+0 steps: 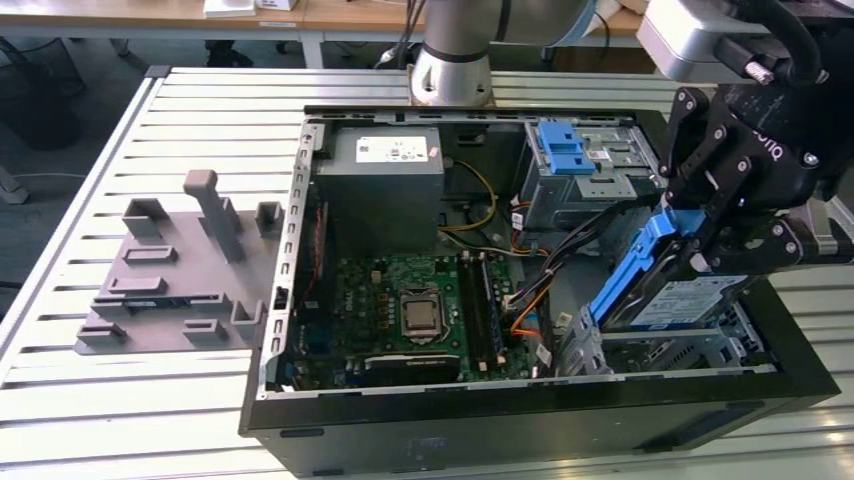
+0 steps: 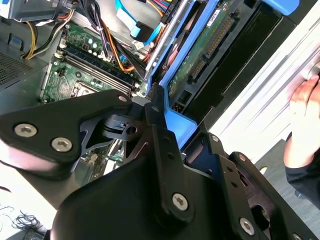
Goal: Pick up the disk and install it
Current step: 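Insert the disk into the insertion slot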
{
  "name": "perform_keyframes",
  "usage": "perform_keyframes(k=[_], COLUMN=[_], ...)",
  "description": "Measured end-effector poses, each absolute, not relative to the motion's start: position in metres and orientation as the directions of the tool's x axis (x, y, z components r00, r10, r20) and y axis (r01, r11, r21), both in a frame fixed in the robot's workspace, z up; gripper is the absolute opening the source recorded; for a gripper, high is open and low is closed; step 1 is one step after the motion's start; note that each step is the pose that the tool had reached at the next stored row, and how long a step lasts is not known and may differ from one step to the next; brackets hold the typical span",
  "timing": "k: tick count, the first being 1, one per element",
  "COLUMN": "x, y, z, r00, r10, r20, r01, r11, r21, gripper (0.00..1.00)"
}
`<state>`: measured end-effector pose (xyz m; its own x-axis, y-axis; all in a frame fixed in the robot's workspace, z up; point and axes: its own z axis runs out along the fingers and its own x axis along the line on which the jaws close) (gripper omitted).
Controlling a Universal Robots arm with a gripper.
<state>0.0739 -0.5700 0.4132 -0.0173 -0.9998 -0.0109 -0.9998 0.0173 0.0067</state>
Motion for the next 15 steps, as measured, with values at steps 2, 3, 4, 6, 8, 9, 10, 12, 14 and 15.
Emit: perform_keyframes(k=[2, 3, 4, 6, 8, 9, 10, 12, 14, 15], x=[0.074, 0.074, 0.074, 0.074, 0.074, 0.074, 0.074, 0.074, 0.074, 0.074], y=[-0.57, -0.57, -0.57, -0.571, -0.571, -0.571, -0.571, -0.571, -0.571, -0.572], z=[0.412, 0.411, 0.41, 0.409, 0.408, 0.407, 0.406, 0.405, 0.403, 0.403], r00=[-0.017, -0.017, -0.017, -0.017, -0.017, -0.017, -0.017, -0.017, -0.017, -0.017], r10=[-1.0, -1.0, -1.0, -1.0, -1.0, -1.0, -1.0, -1.0, -1.0, -1.0], r20=[-0.011, -0.011, -0.011, -0.011, -0.011, -0.011, -0.011, -0.011, -0.011, -0.011], r01=[-1.0, -1.0, -1.0, -1.0, -1.0, -1.0, -1.0, -1.0, -1.0, -1.0], r11=[0.017, 0.017, 0.017, 0.017, 0.017, 0.017, 0.017, 0.017, 0.017, 0.017], r21=[0.007, 0.007, 0.007, 0.007, 0.007, 0.007, 0.007, 0.007, 0.007, 0.007], gripper=[0.36, 0.36, 0.36, 0.36, 0.36, 0.36, 0.36, 0.36, 0.36, 0.36])
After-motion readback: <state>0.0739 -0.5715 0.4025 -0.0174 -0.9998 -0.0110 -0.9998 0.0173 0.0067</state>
